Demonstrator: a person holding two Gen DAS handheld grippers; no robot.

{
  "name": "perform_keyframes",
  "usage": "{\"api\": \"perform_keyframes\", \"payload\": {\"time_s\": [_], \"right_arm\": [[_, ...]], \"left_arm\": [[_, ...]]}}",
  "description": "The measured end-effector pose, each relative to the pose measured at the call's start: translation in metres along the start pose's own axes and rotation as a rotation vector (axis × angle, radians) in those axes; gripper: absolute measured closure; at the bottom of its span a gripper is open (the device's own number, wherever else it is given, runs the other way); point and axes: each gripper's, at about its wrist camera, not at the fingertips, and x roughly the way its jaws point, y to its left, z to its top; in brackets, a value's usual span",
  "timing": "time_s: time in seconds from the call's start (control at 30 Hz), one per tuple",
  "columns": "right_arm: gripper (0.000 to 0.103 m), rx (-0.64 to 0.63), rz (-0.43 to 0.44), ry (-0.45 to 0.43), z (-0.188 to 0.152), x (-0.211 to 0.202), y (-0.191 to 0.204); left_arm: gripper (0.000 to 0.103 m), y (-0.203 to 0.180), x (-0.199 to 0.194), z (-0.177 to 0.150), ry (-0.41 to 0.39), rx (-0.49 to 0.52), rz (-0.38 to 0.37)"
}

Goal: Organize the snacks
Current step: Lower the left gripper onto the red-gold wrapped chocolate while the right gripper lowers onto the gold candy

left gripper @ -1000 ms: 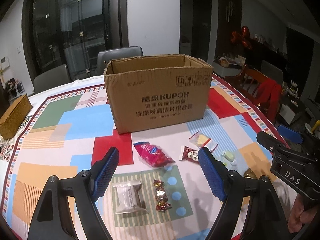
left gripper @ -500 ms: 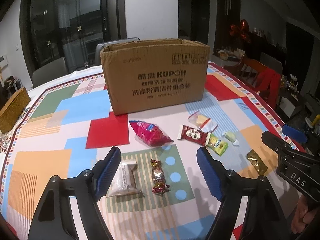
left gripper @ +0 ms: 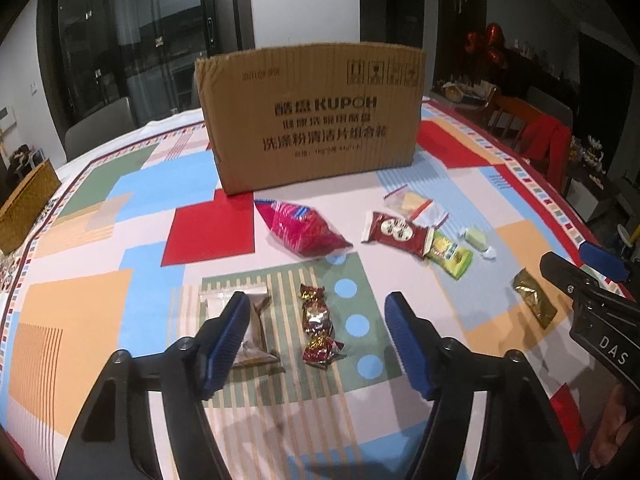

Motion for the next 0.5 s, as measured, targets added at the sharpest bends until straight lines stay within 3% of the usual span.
{"api": "perform_keyframes", "payload": {"time_s": [0.5], "right_arm": [[0.041,-0.029,-0.015,0.066,-0.009,0.019,0.003]], "left_arm": [[0.053,-0.002,0.025,-0.006,0.071,0.007,-0.012]]}}
